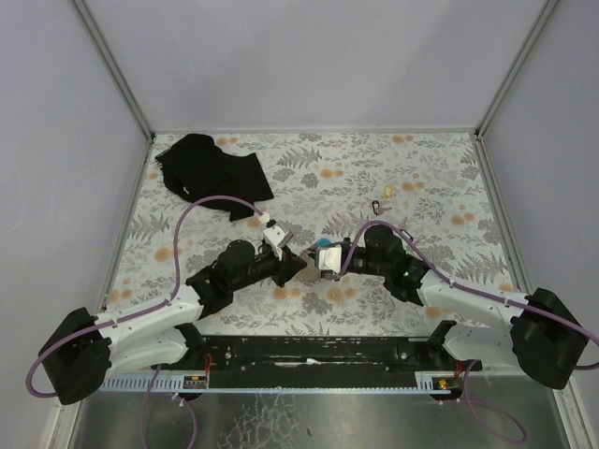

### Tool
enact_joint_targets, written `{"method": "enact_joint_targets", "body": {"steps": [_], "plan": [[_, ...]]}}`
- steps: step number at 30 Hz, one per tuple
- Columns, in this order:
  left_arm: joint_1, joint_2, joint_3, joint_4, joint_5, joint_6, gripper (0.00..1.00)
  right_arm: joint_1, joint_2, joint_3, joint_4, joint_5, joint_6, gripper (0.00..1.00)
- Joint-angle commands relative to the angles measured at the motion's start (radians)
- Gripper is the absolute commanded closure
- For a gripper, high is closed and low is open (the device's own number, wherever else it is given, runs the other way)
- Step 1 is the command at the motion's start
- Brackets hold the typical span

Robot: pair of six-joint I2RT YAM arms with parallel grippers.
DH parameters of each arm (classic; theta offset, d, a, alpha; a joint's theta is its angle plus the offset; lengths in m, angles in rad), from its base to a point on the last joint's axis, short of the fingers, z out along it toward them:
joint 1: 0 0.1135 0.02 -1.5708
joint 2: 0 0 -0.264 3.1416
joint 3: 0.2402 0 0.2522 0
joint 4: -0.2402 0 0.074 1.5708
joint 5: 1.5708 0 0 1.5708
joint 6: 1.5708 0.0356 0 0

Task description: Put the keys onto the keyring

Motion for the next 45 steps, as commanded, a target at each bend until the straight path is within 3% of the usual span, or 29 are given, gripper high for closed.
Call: {"method": "enact_joint_targets", "body": {"steps": [1, 14, 18, 24, 31, 38, 42, 45], "plan": [[-0.006, -0.018, 0.014, 0.000, 0.000, 0.018, 1.00, 0.003, -0.040, 0.038, 0.004, 0.046, 0.038, 0.80], [-0.006, -0.032, -0.007, 0.027, 0.022, 0.021, 0.98, 0.001, -0.018, 0.058, 0.024, 0.036, 0.104, 0.86], [-0.006, -0.060, -0.038, 0.072, 0.036, 0.027, 0.89, 0.001, -0.010, 0.064, 0.031, 0.052, 0.126, 0.90], [-0.005, -0.135, -0.108, 0.159, 0.002, 0.040, 0.65, -0.009, -0.022, 0.052, 0.072, 0.049, 0.158, 0.95], [0.006, -0.217, -0.159, 0.253, 0.020, 0.091, 0.57, -0.096, -0.044, 0.010, 0.213, -0.072, 0.275, 0.98], [0.151, -0.235, -0.237, 0.503, 0.177, 0.062, 0.55, -0.185, -0.029, -0.037, 0.356, -0.205, 0.368, 1.00], [0.273, -0.162, -0.255, 0.667, 0.292, -0.005, 0.54, -0.209, -0.007, -0.074, 0.461, -0.267, 0.410, 1.00], [0.304, -0.076, -0.243, 0.753, 0.364, -0.023, 0.54, -0.215, 0.019, -0.077, 0.482, -0.302, 0.421, 1.00]]}}
